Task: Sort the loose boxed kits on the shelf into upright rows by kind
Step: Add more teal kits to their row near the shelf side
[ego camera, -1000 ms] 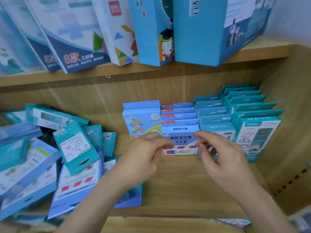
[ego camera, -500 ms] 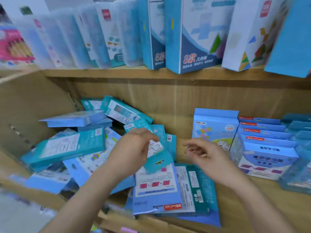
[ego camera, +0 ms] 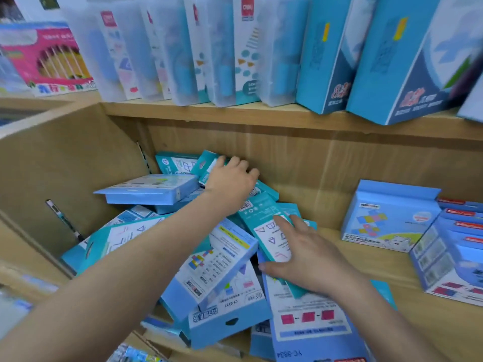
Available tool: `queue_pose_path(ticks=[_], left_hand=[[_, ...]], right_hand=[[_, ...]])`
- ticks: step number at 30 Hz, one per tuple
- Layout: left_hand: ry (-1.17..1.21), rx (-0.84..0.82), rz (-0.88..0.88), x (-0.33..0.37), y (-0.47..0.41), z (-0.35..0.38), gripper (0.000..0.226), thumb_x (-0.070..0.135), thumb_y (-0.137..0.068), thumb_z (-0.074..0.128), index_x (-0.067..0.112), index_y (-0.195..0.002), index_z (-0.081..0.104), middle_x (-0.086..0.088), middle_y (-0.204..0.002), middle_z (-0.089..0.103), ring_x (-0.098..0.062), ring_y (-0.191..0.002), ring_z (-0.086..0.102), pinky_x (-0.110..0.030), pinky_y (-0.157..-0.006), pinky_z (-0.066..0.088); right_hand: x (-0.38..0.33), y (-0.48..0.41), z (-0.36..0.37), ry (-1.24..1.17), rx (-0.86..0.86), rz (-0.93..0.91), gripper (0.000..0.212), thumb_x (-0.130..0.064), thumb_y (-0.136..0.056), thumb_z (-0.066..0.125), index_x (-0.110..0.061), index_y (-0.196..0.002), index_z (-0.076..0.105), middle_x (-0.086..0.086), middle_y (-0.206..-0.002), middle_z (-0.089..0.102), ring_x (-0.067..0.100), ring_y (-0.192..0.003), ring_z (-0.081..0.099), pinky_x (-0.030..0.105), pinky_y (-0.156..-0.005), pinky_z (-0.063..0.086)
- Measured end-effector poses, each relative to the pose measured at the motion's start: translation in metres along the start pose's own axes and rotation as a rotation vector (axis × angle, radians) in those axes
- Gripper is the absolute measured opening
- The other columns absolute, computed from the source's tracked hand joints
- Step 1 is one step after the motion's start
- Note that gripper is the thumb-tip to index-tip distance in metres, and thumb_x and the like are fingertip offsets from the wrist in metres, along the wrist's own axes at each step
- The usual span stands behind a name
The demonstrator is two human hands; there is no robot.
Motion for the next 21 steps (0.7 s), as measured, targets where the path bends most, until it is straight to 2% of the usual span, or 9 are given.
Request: queue_pose_path(ticks=[2,4,7,10,13,15,18,19,21], left_hand=[[-0.005,-0.048,-0.064,-0.009,-0.007,0.004,0.041,0.018,-0.084,0.059,0.016,-0.123,0.046,-0.008,-0.126,0.051,-0.028,-0.122,0.04,-0.05,-0.104,0.026],[-0.019,-0.068,-0.087,-0.014,-0.012,0.005,0.039,0.017,-0.084,0.059,0.015,-0.122,0.049,-0.007,-0.124,0.054,-0.029,-0.121,0.042,-0.052,-0.104,0.024],[-0.003,0.022,-0.067,-0.018,-0.013,0.001,0.036,0.007,-0.081,0.058,0.018,-0.115,0.054,-0.004,-0.116,0.059,-0.028,-0.114,0.049,-0.051,-0.103,0.025],[-0.011,0.234,0.005,-0.016,-0.003,-0.008,0.04,0.005,-0.066,0.07,0.02,-0.102,0.06,-0.001,-0.098,0.063,-0.027,-0.099,0.057,-0.044,-0.096,0.034],[-0.053,0.399,-0.001,-0.015,0.017,-0.017,0.054,0.002,-0.043,0.077,0.02,-0.092,0.063,-0.002,-0.083,0.061,-0.027,-0.083,0.059,-0.042,-0.085,0.034],[-0.027,0.467,-0.02,-0.016,0.029,-0.021,0.058,0.001,-0.046,0.074,0.021,-0.1,0.062,-0.003,-0.087,0.06,-0.027,-0.083,0.057,-0.04,-0.081,0.029],[0.064,0.566,-0.07,-0.027,0.046,-0.035,0.052,0.007,-0.059,0.078,0.022,-0.107,0.063,-0.002,-0.088,0.061,-0.028,-0.08,0.056,-0.037,-0.07,0.031],[0.114,0.596,-0.089,-0.033,0.052,-0.039,0.046,0.011,-0.063,0.079,0.021,-0.106,0.064,-0.002,-0.086,0.062,-0.029,-0.078,0.057,-0.037,-0.068,0.034],[0.227,0.642,-0.108,-0.042,0.064,-0.047,0.039,0.018,-0.069,0.08,0.019,-0.105,0.066,-0.003,-0.085,0.065,-0.029,-0.077,0.059,-0.036,-0.065,0.039]], right_hand=[[-0.004,0.001,-0.004,0.037,0.049,0.022,0.098,-0.064,-0.067,0.061,-0.036,-0.146,0.01,-0.001,-0.149,0.025,0.024,-0.132,0.034,0.036,-0.096,0.041],[-0.005,0.003,-0.013,0.045,0.12,0.053,0.09,-0.055,-0.066,0.062,-0.037,-0.142,0.019,-0.002,-0.132,0.039,0.023,-0.12,0.044,0.033,-0.084,0.042],[0.006,0.009,-0.026,-0.056,0.161,0.14,0.076,-0.048,-0.066,0.064,-0.041,-0.134,0.031,-0.005,-0.117,0.049,0.018,-0.105,0.053,0.028,-0.071,0.039],[0.024,0.02,-0.029,-0.469,0.072,0.189,0.055,-0.036,-0.07,0.071,-0.046,-0.118,0.049,-0.011,-0.103,0.061,0.012,-0.08,0.063,0.028,-0.064,0.048],[0.041,0.034,-0.04,-0.89,0.033,0.193,0.04,-0.031,-0.06,0.075,-0.047,-0.096,0.067,-0.004,-0.092,0.069,0.012,-0.08,0.064,0.033,-0.072,0.046],[0.054,0.043,-0.047,-1.11,0.055,0.205,0.047,-0.03,-0.047,0.073,-0.041,-0.093,0.072,-0.002,-0.087,0.071,0.016,-0.078,0.064,0.032,-0.07,0.046],[0.071,0.05,-0.046,-1.417,0.019,0.253,0.07,-0.022,-0.035,0.076,-0.024,-0.105,0.07,0.007,-0.09,0.073,0.02,-0.067,0.069,0.026,-0.05,0.052],[0.072,0.052,-0.045,-1.496,-0.006,0.262,0.078,-0.021,-0.031,0.082,-0.019,-0.108,0.068,0.01,-0.093,0.073,0.022,-0.066,0.07,0.026,-0.047,0.052],[0.07,0.055,-0.042,-1.601,-0.062,0.264,0.095,-0.03,-0.019,0.093,-0.014,-0.109,0.067,0.018,-0.098,0.071,0.028,-0.069,0.071,0.031,-0.049,0.055]])
Point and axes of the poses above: each hand's wrist, its own y-axis away from the middle knuckle, its own z-axis out of the palm, x = y × z, the point moved 8 cm from there along -y, towards the middle knuckle
